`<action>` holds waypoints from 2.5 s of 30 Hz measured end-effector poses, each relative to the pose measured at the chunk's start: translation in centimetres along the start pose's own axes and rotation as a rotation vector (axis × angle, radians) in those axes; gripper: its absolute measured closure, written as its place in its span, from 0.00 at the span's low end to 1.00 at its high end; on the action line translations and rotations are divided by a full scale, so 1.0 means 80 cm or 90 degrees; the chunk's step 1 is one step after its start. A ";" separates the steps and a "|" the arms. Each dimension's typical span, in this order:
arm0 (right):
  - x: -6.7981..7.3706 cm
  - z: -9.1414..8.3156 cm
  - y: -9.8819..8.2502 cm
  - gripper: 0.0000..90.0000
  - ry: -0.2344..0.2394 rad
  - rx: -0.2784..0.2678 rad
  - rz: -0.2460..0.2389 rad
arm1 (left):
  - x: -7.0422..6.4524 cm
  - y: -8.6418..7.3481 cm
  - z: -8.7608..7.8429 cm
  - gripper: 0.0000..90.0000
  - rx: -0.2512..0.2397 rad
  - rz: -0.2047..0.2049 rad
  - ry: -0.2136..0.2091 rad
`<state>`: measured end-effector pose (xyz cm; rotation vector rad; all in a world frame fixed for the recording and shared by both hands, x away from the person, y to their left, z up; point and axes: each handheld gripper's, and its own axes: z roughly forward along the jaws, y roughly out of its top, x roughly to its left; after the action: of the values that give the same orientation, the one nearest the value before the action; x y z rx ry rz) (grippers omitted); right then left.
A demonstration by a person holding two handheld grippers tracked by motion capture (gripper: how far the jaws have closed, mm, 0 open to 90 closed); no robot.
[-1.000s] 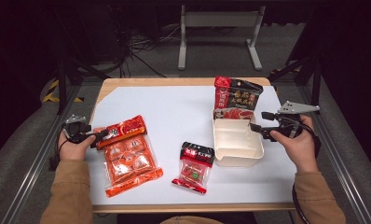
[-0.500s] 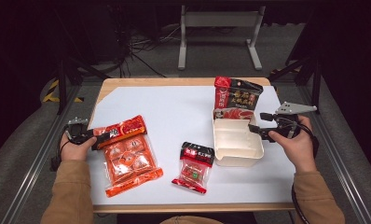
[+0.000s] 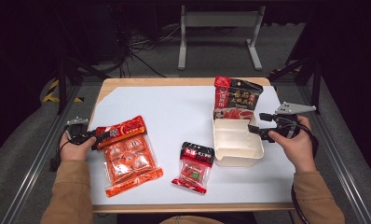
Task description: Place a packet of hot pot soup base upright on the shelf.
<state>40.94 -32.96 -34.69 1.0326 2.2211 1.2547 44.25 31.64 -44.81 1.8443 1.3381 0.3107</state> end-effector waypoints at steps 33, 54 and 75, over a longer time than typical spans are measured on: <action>0.004 0.006 0.002 0.31 0.005 0.007 -0.014 | -0.001 -0.011 0.012 0.98 0.033 0.002 -0.054; 0.005 -0.010 0.006 0.47 0.016 0.015 0.004 | -0.015 0.004 -0.013 1.00 -0.024 -0.009 -0.054; 0.016 -0.018 0.012 0.72 0.026 0.028 0.018 | -0.064 0.044 -0.075 1.00 -0.136 0.048 -0.071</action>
<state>39.59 -32.53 -33.08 1.0666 2.2814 1.2552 40.88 29.57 -37.11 1.7099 1.1166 0.3698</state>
